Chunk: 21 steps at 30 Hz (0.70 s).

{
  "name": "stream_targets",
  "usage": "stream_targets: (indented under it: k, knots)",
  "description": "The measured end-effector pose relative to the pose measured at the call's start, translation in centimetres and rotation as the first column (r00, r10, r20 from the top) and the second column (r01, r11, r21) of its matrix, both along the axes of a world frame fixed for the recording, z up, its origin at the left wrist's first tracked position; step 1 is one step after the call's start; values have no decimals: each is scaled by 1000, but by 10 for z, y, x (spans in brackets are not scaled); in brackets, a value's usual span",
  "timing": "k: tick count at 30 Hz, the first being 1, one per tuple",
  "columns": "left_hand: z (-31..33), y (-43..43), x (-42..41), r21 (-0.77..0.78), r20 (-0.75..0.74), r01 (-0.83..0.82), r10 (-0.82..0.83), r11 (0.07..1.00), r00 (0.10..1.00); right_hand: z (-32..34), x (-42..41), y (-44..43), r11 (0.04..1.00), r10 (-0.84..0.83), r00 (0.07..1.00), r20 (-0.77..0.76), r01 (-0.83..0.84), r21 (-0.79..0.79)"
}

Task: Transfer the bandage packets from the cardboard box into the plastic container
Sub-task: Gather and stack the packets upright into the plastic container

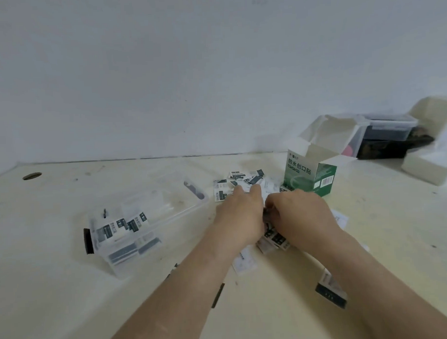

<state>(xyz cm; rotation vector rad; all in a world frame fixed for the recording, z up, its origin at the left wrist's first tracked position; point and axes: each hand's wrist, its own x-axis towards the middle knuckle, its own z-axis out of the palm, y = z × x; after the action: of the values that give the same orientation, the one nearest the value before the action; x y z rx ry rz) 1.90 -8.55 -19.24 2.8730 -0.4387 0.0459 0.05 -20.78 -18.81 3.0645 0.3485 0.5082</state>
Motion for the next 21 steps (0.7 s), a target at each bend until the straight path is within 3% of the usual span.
stream_targets:
  k: [5,9,13,15,17,19,21]
  knots:
    - [-3,1,18,44,143,-44,38,998,989,-3,1,-12,963,-29,999,-22,34,266]
    - [4,10,12,85,281,-8,-16,996,960,0,3,-26,799,-53,998,-41,68,598]
    - [13,27,-9,65,365,74,-92,995,926,9,2,-32,758,-135,990,-44,131,639]
    - [12,31,-24,-53,356,134,-106,990,928,11,1,-32,729,-131,991,-40,123,674]
    - [9,33,-36,-193,371,206,-123,959,920,14,-2,-31,646,-38,999,-36,52,762]
    - [4,35,-39,-273,396,234,-113,933,911,16,-5,-30,568,163,984,-65,-40,822]
    - [2,39,-38,-343,393,224,-77,912,916,16,-7,-26,586,389,900,-198,-76,807]
